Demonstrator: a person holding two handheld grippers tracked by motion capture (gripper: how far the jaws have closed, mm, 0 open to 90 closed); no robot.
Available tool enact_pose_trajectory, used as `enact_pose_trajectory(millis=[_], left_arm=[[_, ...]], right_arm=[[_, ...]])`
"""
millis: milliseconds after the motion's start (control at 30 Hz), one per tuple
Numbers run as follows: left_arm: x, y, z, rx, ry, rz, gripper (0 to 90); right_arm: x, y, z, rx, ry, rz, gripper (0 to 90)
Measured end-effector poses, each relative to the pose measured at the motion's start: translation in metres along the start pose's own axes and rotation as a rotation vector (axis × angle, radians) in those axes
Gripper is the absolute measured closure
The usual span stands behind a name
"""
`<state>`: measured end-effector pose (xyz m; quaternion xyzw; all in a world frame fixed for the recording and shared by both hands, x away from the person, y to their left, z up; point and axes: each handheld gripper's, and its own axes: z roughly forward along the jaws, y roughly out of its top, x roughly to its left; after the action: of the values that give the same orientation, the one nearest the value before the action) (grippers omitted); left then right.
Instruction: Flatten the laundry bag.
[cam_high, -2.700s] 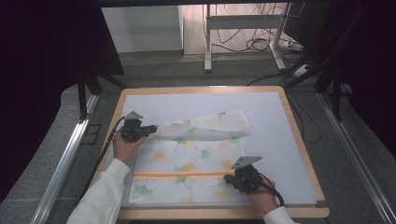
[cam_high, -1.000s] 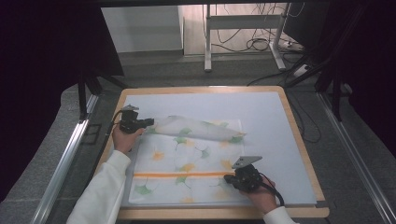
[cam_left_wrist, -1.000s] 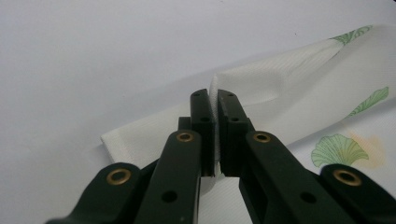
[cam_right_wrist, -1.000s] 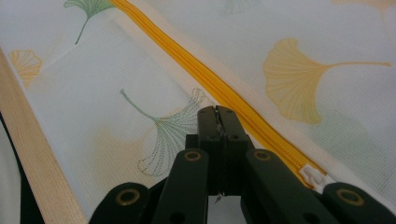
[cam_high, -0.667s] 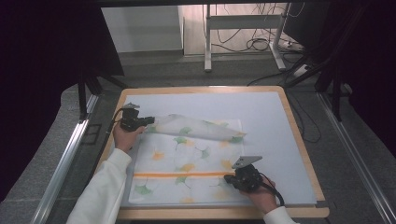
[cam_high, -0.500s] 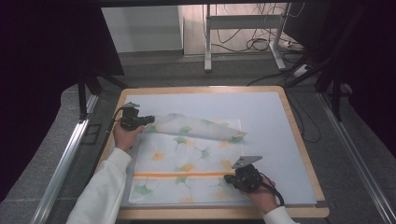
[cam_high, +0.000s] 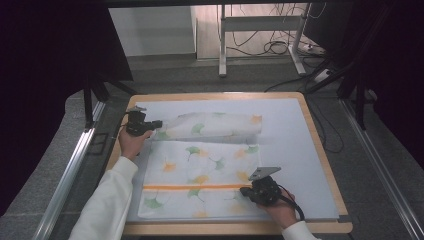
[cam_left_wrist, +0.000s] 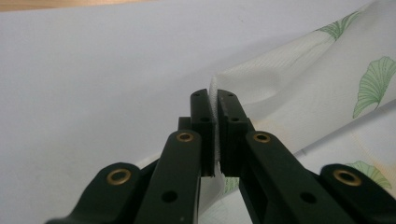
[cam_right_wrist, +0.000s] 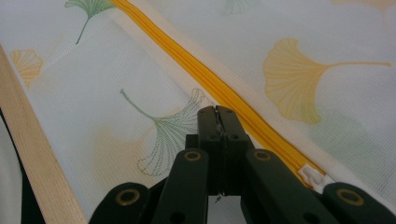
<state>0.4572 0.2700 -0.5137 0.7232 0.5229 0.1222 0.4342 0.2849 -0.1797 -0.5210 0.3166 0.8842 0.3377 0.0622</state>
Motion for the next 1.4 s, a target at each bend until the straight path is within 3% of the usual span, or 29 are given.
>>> enact_pose_trajectory(millis=[900, 1167, 1400], left_arm=[[0.015, 0.007, -0.007, -0.015, 0.043, -0.023, 85.5], [0.017, 0.010, -0.018, -0.071, 0.050, -0.022, 51.2], [0.018, 0.012, -0.042, -0.107, 0.023, -0.006, 37.3]], right_arm=[[0.000, 0.000, 0.000, -0.002, -0.004, -0.004, 89.1], [0.000, 0.000, -0.001, -0.001, -0.005, -0.004, 89.1], [0.000, 0.000, 0.000, 0.000, -0.008, -0.004, 89.1]])
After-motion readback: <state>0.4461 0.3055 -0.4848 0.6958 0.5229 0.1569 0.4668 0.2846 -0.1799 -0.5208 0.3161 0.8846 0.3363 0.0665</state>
